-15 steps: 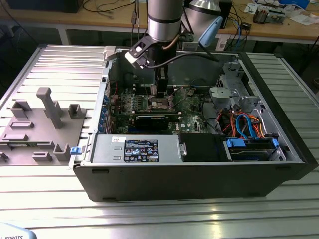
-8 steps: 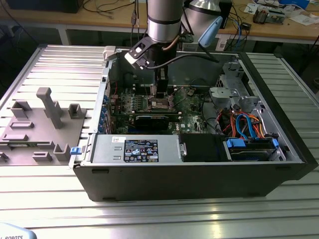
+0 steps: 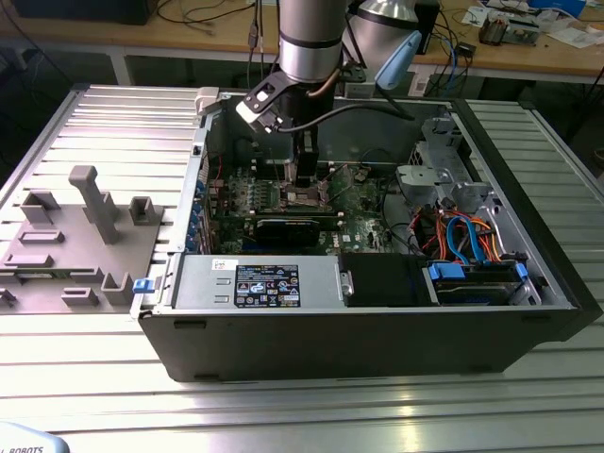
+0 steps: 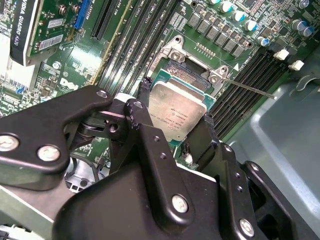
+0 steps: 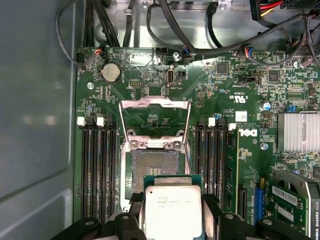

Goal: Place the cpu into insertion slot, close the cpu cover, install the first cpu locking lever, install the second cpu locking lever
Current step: 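Place the cpu into insertion slot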

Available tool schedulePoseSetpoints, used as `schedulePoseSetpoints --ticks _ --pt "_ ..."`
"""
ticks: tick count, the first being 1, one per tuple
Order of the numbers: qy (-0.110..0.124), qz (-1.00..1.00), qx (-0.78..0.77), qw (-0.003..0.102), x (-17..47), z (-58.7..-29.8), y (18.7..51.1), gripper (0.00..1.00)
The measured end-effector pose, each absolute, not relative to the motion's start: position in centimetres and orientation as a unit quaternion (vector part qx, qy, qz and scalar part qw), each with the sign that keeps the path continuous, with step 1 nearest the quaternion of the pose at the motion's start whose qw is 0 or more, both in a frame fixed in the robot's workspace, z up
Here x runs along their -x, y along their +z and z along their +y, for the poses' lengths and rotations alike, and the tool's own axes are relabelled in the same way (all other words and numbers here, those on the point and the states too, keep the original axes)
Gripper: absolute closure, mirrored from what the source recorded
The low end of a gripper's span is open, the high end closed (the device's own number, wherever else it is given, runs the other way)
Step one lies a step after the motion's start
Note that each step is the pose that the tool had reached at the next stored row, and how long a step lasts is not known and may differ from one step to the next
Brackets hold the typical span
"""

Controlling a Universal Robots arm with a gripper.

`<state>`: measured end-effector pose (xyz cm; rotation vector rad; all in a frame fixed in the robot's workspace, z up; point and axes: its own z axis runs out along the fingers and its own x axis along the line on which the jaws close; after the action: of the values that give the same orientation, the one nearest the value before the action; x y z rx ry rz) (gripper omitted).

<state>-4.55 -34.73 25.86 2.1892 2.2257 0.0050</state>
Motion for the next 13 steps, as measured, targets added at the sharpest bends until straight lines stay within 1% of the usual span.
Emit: schedulePoseSetpoints --ticks 13 --pt "0.002 0.712 -0.702 0.010 4.55 -34.69 25.58 0.45"
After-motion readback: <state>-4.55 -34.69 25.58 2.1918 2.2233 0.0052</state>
